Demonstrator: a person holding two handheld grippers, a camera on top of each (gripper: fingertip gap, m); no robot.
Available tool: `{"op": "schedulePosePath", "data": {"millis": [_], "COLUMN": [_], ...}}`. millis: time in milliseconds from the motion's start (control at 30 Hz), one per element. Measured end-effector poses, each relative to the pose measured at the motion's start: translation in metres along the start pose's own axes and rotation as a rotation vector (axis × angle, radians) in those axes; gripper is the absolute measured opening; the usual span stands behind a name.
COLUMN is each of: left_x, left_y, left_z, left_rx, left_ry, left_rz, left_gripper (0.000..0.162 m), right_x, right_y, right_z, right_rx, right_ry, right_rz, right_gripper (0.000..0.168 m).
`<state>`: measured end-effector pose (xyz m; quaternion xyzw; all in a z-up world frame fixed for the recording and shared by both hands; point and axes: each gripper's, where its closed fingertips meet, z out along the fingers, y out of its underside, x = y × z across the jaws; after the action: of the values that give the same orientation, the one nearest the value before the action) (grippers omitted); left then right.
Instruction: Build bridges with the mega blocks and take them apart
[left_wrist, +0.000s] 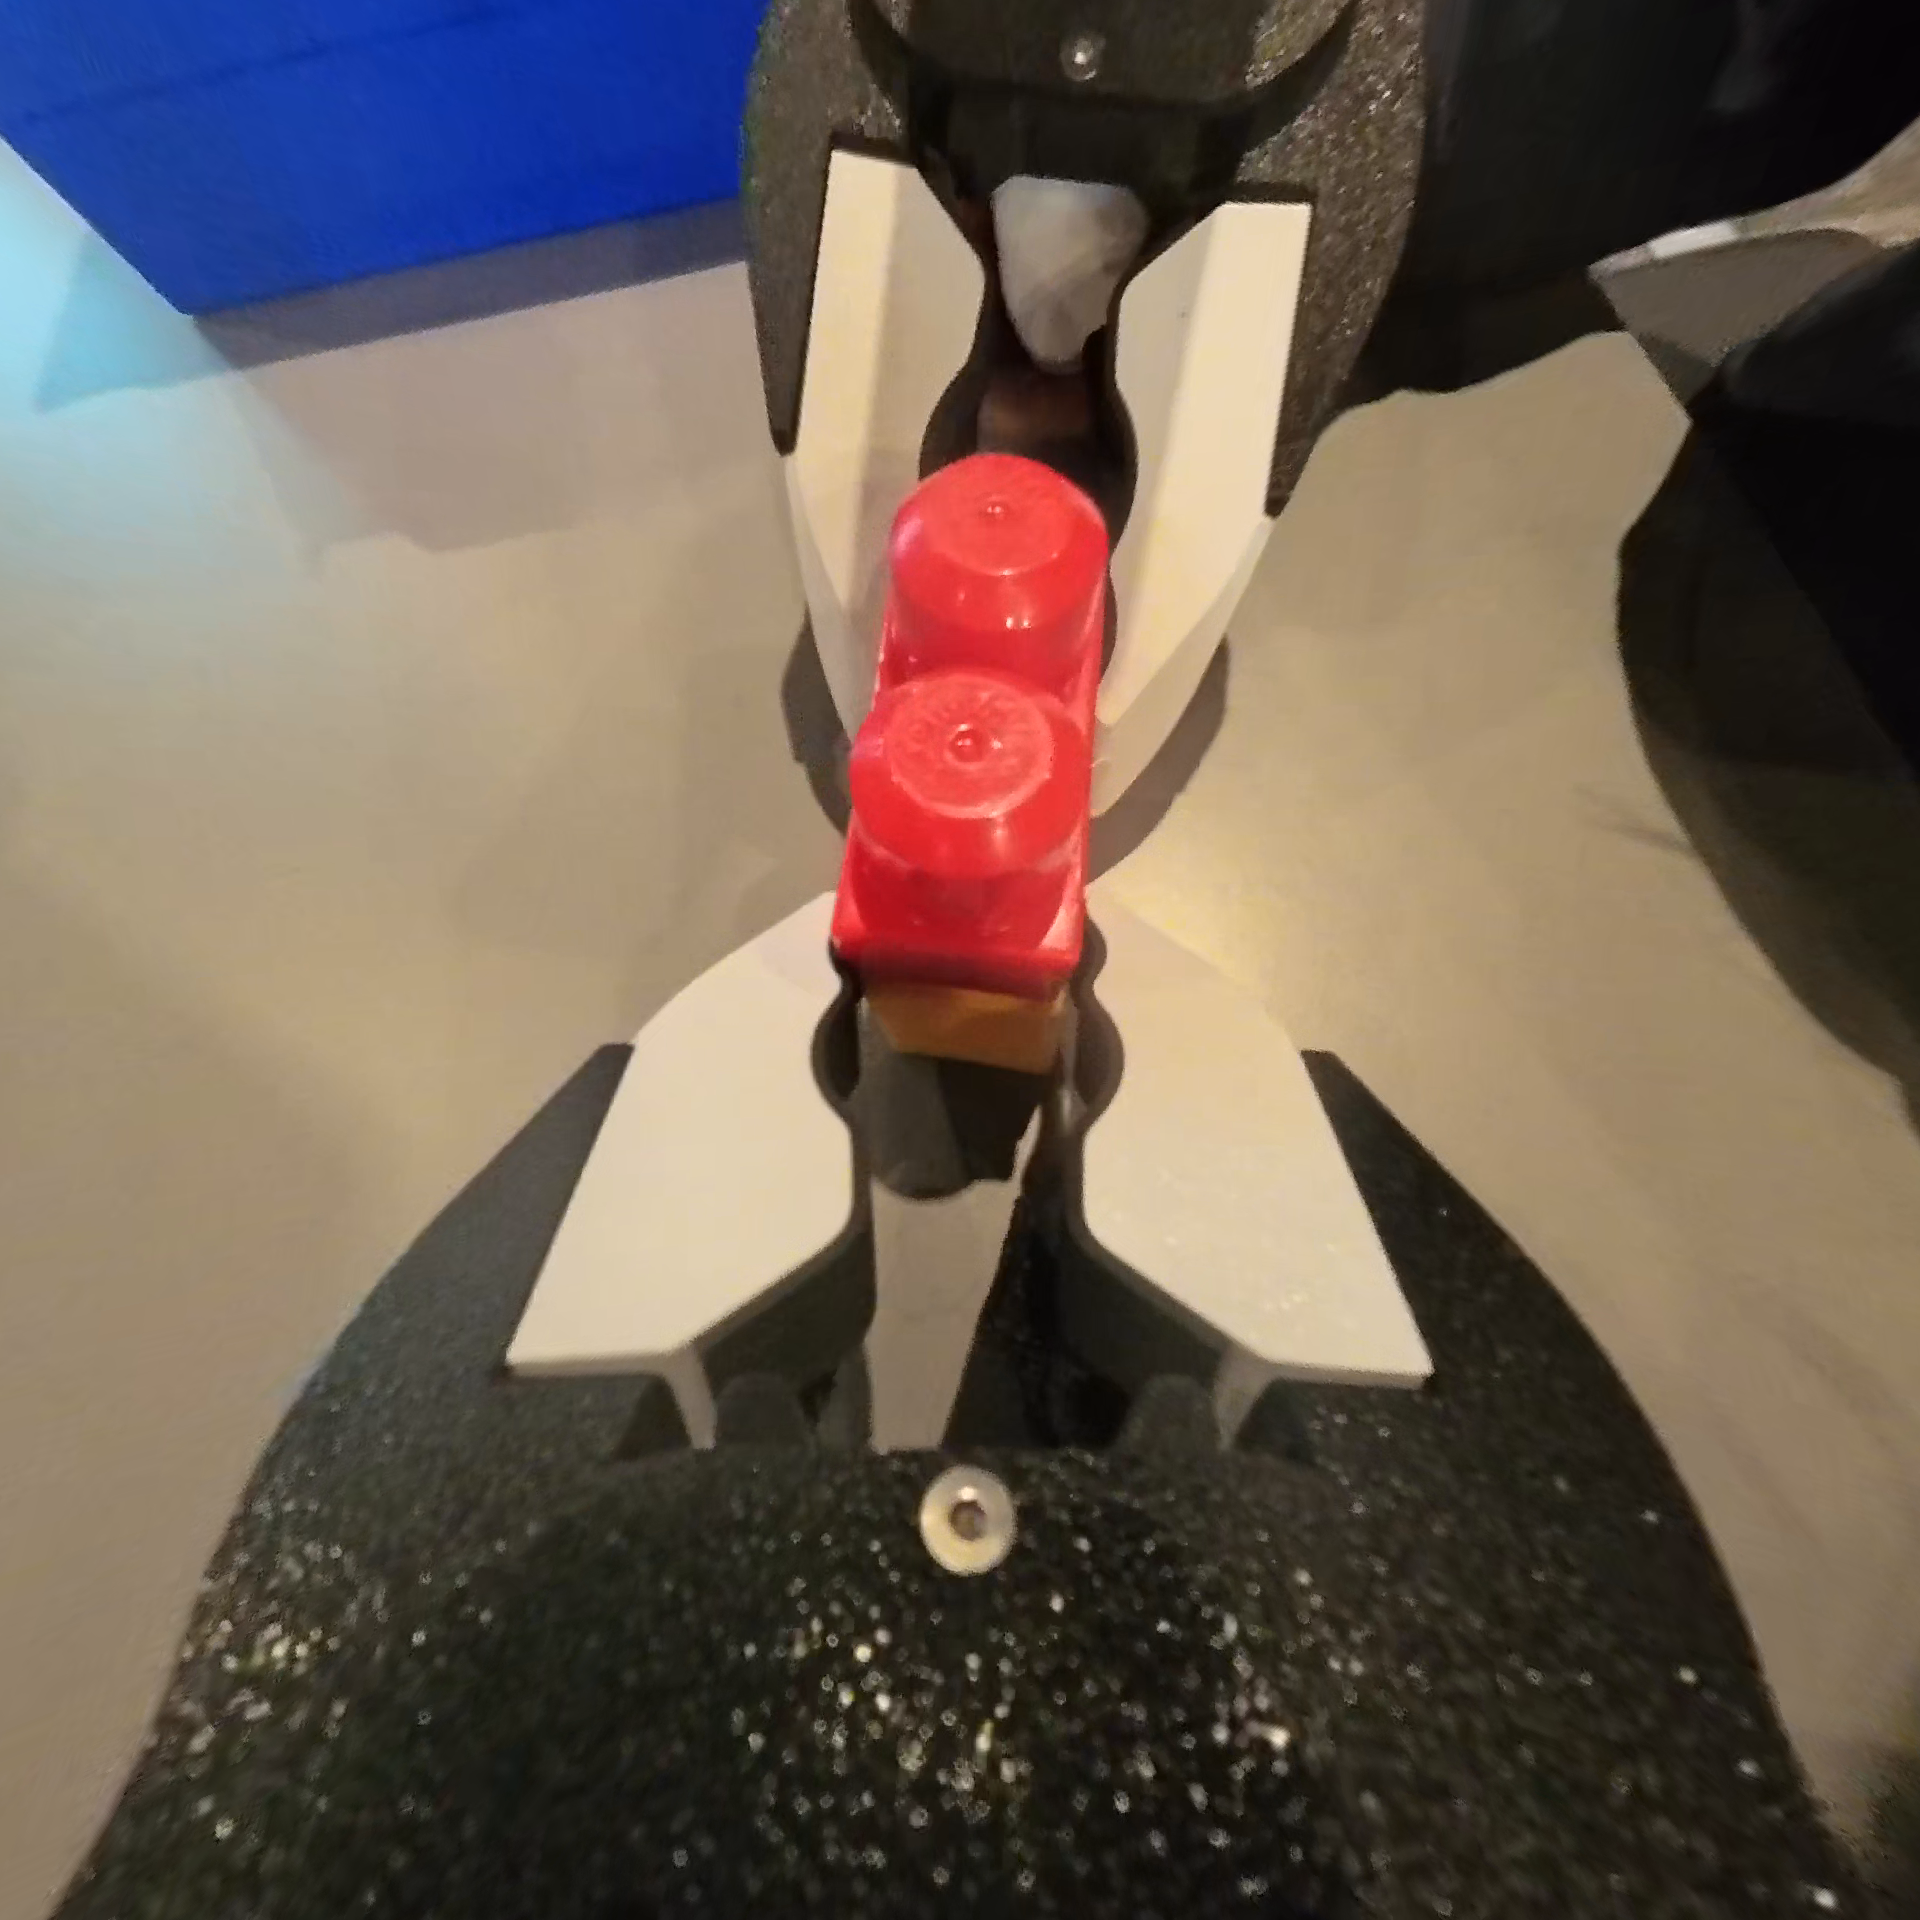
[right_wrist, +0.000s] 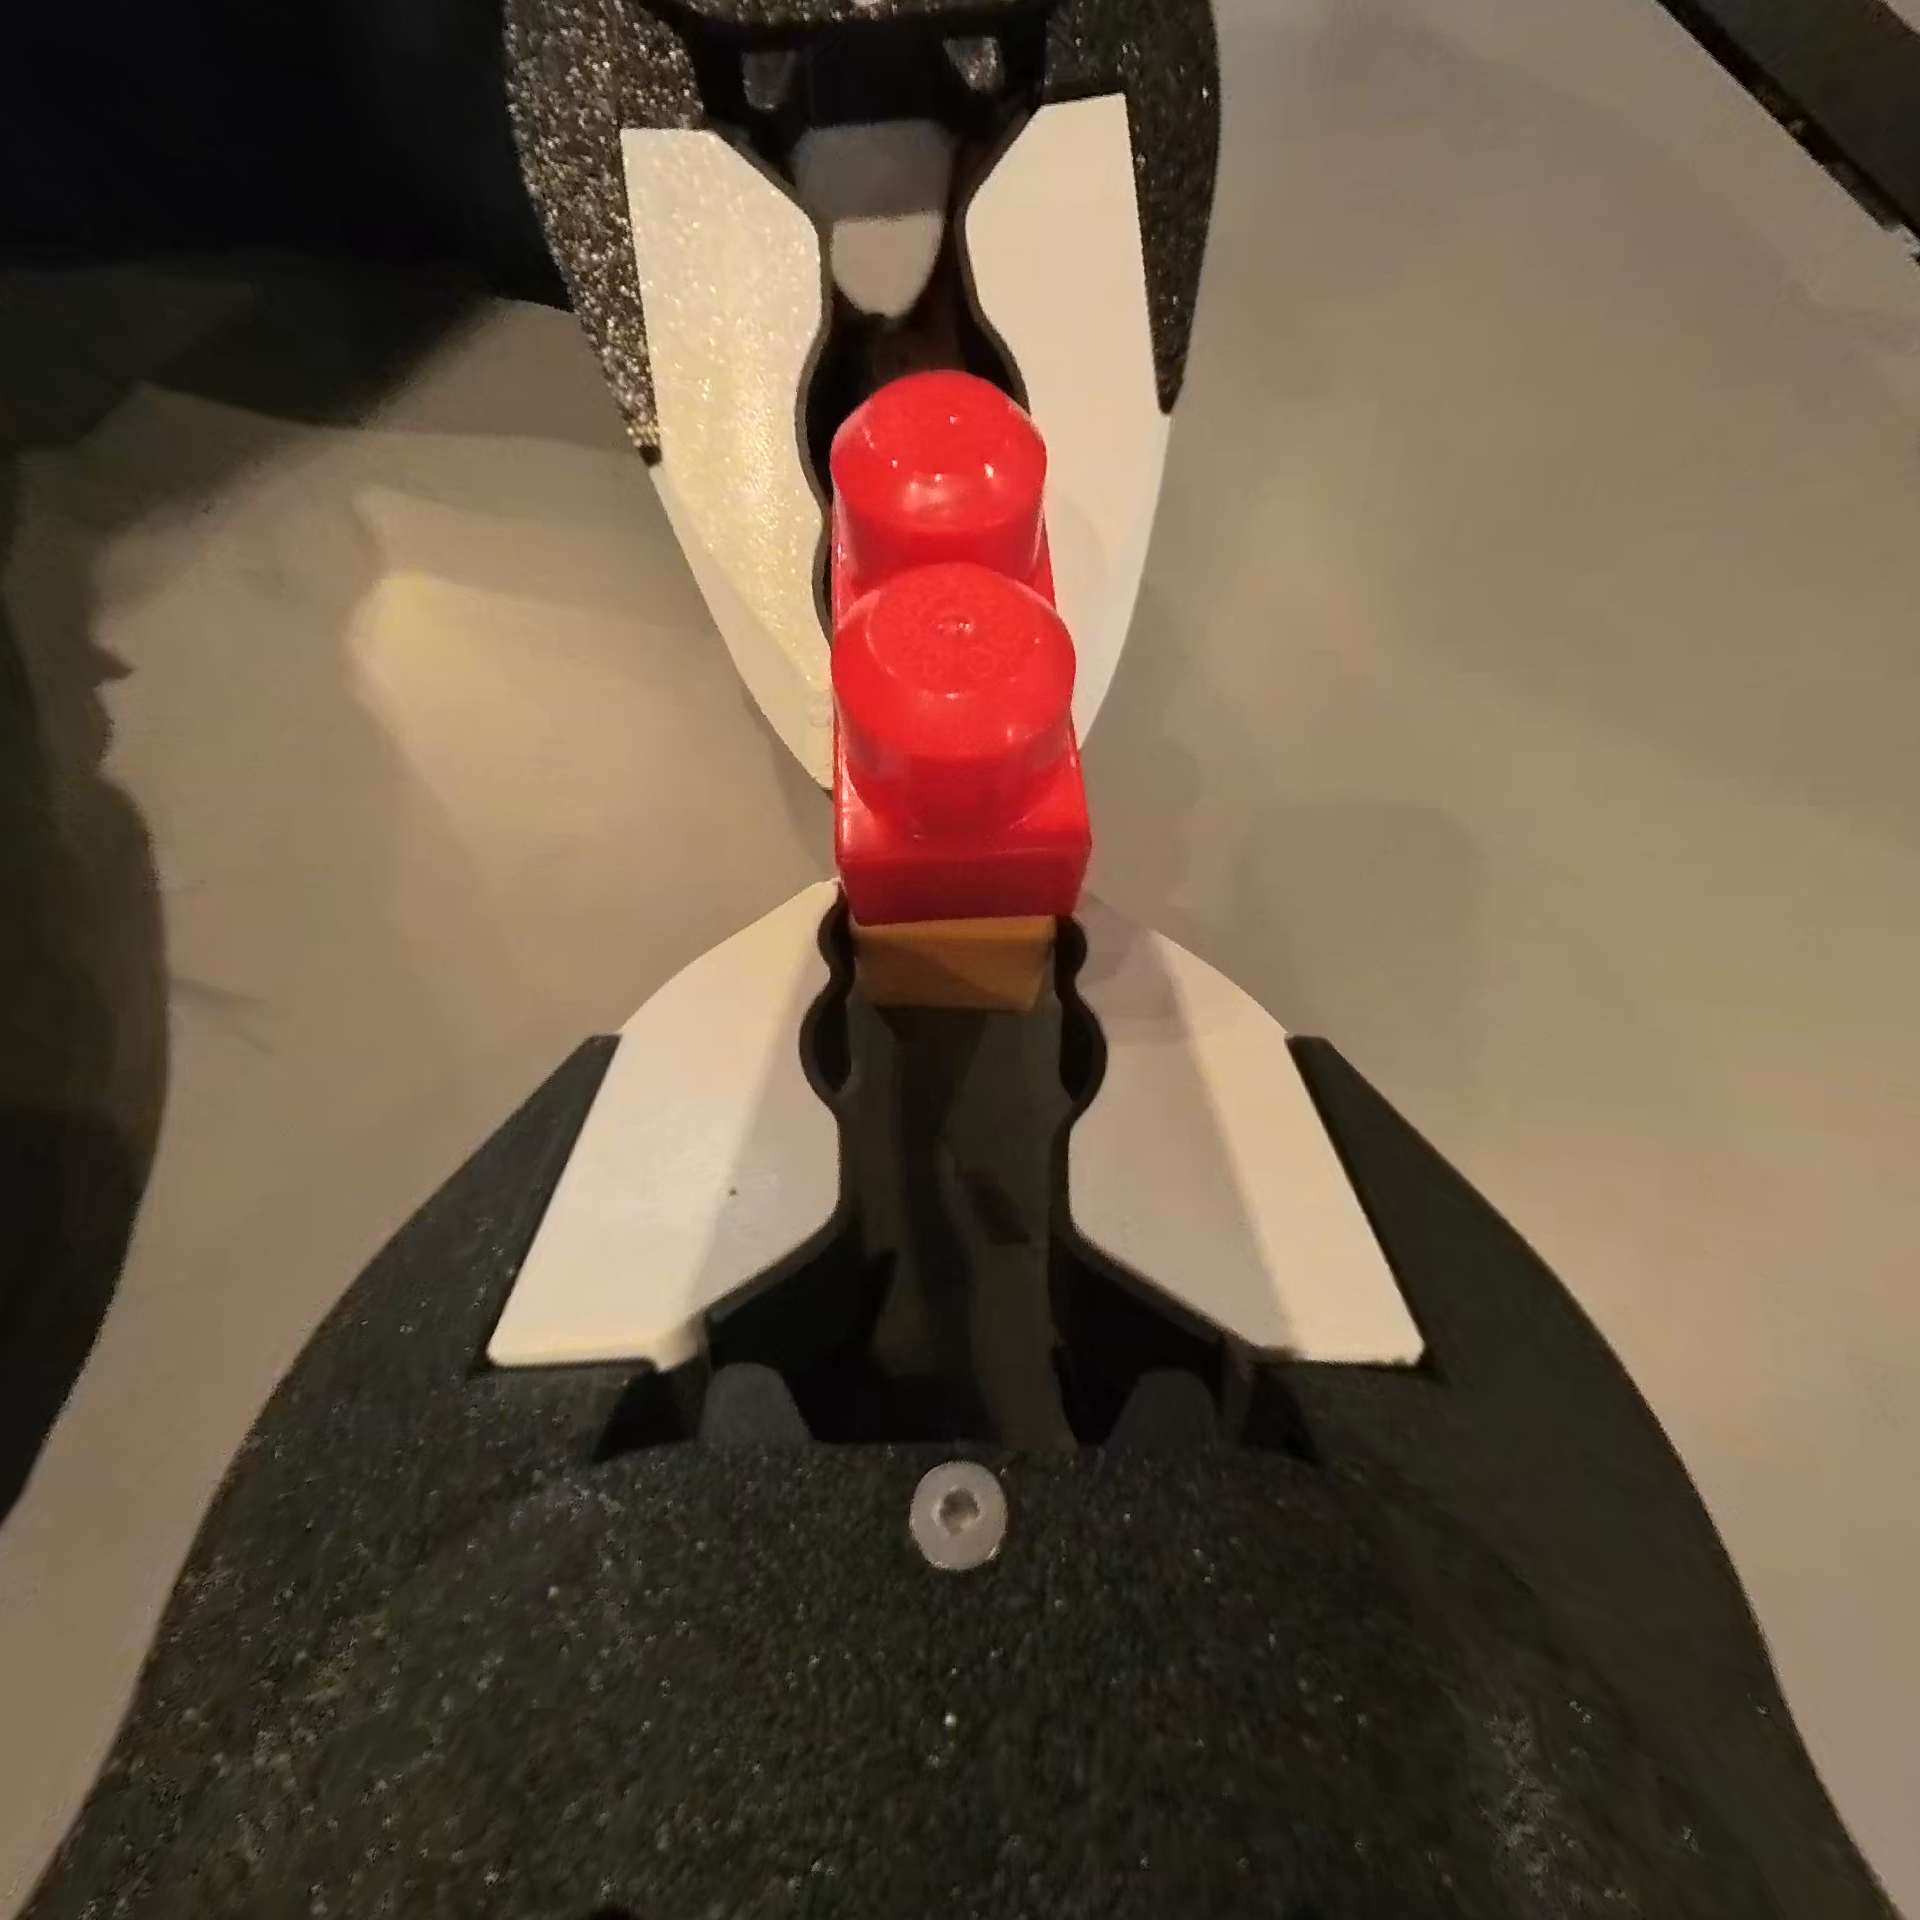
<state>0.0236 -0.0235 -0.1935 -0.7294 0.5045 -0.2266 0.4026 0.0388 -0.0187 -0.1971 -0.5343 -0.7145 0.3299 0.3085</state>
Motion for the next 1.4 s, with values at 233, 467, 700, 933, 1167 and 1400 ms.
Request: {"op": "schedulePosePath", "data": {"millis": [233, 467, 700, 933, 1167, 1400], "left_x": [0.002, 0.003, 0.003, 0.002, 0.001, 0.004], "left_y": [0.001, 0.002, 0.002, 0.003, 0.002, 0.002], "left_z": [-0.001, -0.002, -0.002, -0.003, -0.003, -0.003], "left_rx": [0.0, -0.013, -0.012, -0.003, 0.013, 0.016], "left_ry": [-0.038, -0.061, -0.074, -0.102, -0.121, -0.095], "left_rz": [-0.051, -0.067, -0.071, -0.079, -0.071, -0.08], "left_gripper": [0.036, 0.036, 0.036, 0.036, 0.036, 0.036], "right_x": [-0.003, 0.002, -0.002, 0.0, 0.0, -0.002], "right_y": [-0.001, -0.045, -0.052, -0.051, -0.05, -0.048], "right_z": [0.001, -0.032, -0.015, -0.013, -0.013, -0.014], "right_rx": [0.022, 0.267, 0.18, 0.136, 0.139, 0.178], "right_ry": [-0.114, -0.107, -0.094, -0.12, -0.134, -0.101], "right_rz": [-0.005, 0.063, -0.076, 0.01, 0.1, 0.118], "right_gripper": [0.037, 0.053, 0.031, 0.03, 0.03, 0.03]}}
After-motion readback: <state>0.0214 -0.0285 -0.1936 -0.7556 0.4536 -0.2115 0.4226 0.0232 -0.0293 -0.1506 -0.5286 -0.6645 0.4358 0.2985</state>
